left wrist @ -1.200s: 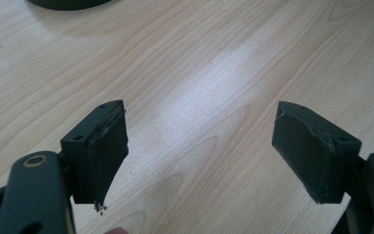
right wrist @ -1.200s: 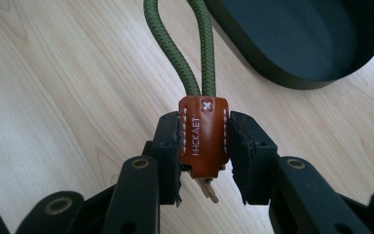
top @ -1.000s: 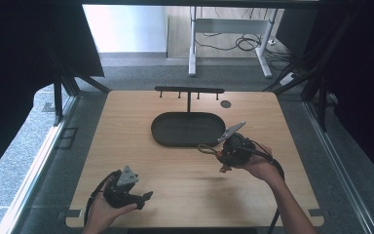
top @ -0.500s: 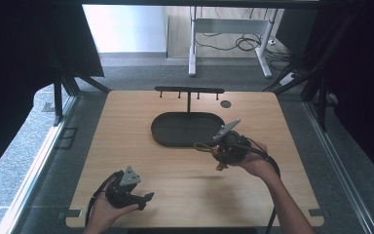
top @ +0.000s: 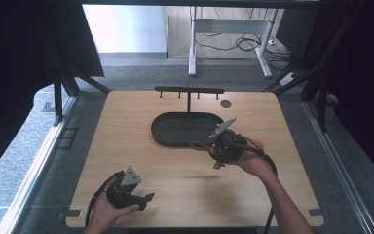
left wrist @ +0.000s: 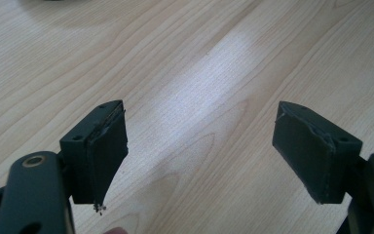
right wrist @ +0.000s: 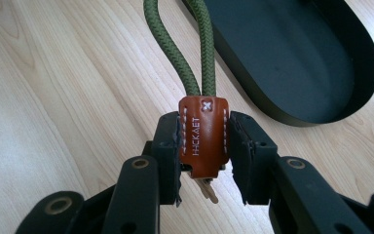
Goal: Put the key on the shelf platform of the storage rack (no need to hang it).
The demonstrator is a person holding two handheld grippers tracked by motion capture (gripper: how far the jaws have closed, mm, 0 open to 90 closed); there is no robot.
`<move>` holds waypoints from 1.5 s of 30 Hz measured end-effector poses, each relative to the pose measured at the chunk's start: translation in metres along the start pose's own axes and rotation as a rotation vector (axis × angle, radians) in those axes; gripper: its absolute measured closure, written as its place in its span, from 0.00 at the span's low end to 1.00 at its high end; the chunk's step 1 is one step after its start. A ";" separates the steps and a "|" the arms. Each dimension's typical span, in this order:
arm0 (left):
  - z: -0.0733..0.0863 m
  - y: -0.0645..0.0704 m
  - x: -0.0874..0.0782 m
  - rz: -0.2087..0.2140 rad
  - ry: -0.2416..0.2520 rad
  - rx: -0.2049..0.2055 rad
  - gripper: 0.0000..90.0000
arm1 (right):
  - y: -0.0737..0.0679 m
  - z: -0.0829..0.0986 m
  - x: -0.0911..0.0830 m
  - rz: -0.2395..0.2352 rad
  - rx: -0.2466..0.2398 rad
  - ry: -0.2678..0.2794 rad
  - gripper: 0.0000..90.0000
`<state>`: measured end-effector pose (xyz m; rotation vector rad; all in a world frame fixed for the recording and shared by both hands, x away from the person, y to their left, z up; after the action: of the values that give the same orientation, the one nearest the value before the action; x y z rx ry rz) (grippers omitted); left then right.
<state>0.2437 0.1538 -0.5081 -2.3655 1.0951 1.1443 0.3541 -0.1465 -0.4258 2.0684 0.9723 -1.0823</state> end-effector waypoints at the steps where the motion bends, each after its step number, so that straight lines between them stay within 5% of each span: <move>1: 0.000 0.000 0.000 0.000 -0.001 0.000 0.23 | 0.000 0.000 0.000 -0.001 -0.002 0.001 0.74; 45: 0.000 0.007 0.012 0.009 -0.035 0.031 0.23 | -0.007 -0.016 0.003 0.000 -0.036 0.007 0.74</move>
<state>0.2436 0.1429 -0.5165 -2.3106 1.1046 1.1586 0.3563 -0.1291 -0.4222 2.0449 0.9880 -1.0501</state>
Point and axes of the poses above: each handheld gripper's, and its own axes: x roughly forward along the jaws, z roughly out of its underside, y roughly to its right, the point moved 3 cm from there along x, roughly forward along the jaws, and after that the axes turned 4 degrees about z, right-handed, at the moved point
